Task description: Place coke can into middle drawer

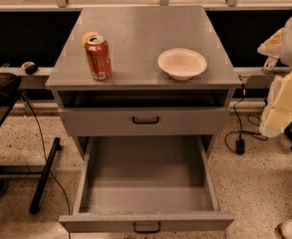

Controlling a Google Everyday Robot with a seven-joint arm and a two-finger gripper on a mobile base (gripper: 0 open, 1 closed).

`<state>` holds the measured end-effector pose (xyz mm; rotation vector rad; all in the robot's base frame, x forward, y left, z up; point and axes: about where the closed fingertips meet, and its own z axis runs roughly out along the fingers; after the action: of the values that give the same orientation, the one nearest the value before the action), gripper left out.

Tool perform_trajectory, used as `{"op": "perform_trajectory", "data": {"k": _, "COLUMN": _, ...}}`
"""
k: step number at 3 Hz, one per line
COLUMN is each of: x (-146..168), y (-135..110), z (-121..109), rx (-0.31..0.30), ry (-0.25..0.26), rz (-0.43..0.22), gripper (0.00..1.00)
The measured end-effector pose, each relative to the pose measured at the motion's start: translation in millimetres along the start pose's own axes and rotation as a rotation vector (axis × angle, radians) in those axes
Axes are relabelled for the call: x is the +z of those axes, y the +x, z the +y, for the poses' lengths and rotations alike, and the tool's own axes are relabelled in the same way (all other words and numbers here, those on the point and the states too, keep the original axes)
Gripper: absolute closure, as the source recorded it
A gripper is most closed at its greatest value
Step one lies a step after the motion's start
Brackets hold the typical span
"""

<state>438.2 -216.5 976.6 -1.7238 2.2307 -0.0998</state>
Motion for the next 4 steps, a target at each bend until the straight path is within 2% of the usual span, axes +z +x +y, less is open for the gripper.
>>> {"op": "perform_trajectory", "data": {"k": 1, "x": 2.1, "y": -6.6, "z": -4.7, "rx": -0.009, "ry": -0.001, "rz": -0.012, "gripper": 0.0}}
{"op": "perform_trajectory", "data": {"k": 2, "x": 21.7, "y": -64.2, "z": -45.3, "rx": -0.087, "ry": -0.011, "rz": -0.116, "gripper": 0.0}}
{"op": "perform_trajectory", "data": {"k": 3, "x": 59.2, "y": -163.7, "z": -81.8, "rx": -0.106, "ry": -0.032, "rz": -0.302, "gripper": 0.0}}
{"op": "perform_trajectory", "data": {"k": 4, "x": 90.7, "y": -251.7, "z": -99.2, "rx": -0.116, "ry": 0.002, "rz": -0.449, "gripper": 0.0}}
